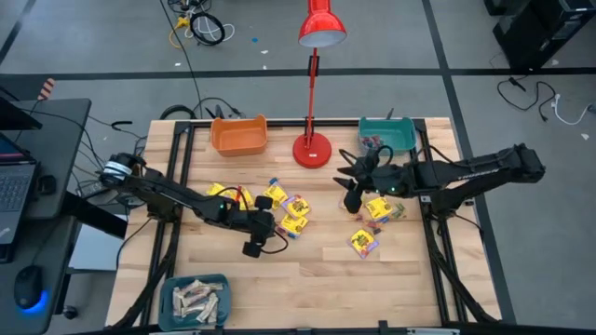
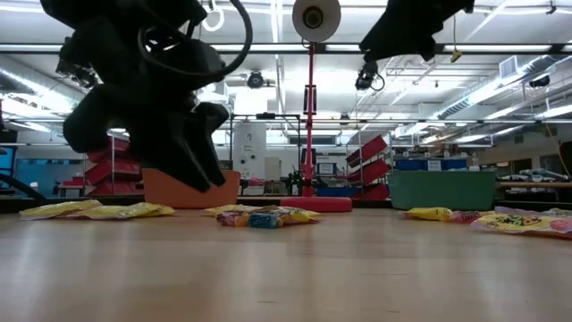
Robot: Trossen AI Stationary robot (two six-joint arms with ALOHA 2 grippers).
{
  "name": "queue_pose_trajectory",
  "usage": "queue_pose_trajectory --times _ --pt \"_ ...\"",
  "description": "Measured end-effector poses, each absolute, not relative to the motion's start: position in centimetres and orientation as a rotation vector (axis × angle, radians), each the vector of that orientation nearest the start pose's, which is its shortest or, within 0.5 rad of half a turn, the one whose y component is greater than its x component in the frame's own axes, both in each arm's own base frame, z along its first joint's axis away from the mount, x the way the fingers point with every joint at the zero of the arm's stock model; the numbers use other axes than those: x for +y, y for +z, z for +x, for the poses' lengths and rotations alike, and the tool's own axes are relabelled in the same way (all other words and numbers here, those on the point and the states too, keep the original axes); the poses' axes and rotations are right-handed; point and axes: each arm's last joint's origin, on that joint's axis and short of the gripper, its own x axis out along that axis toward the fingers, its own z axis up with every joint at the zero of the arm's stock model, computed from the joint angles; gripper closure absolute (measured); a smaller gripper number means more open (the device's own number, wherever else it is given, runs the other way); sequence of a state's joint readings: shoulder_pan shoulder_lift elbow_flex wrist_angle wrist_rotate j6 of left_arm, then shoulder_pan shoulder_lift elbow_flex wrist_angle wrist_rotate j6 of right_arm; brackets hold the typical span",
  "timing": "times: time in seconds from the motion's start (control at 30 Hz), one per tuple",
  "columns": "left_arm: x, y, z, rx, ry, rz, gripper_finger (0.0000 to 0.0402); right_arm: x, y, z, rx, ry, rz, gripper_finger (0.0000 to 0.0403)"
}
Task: Sort candy
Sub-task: Put the small red candy into the green bin
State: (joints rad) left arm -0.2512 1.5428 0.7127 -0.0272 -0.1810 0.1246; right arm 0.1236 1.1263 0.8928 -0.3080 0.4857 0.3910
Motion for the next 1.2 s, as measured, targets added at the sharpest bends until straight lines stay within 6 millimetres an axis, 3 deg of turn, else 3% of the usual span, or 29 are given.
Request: queue_pose_trajectory --times 0.43,1.2 --pt "-6.5 13.3 28.4 0.882 -0.06 0.345 0.0251 4.2 29.6 23.5 0.426 -0.387 0.207 0.0273" --pt "-6.6 11.9 29.0 0.891 -0.039 0.375 0.0261 4.5 29.7 23.5 0.414 -0.38 0.215 0.0273"
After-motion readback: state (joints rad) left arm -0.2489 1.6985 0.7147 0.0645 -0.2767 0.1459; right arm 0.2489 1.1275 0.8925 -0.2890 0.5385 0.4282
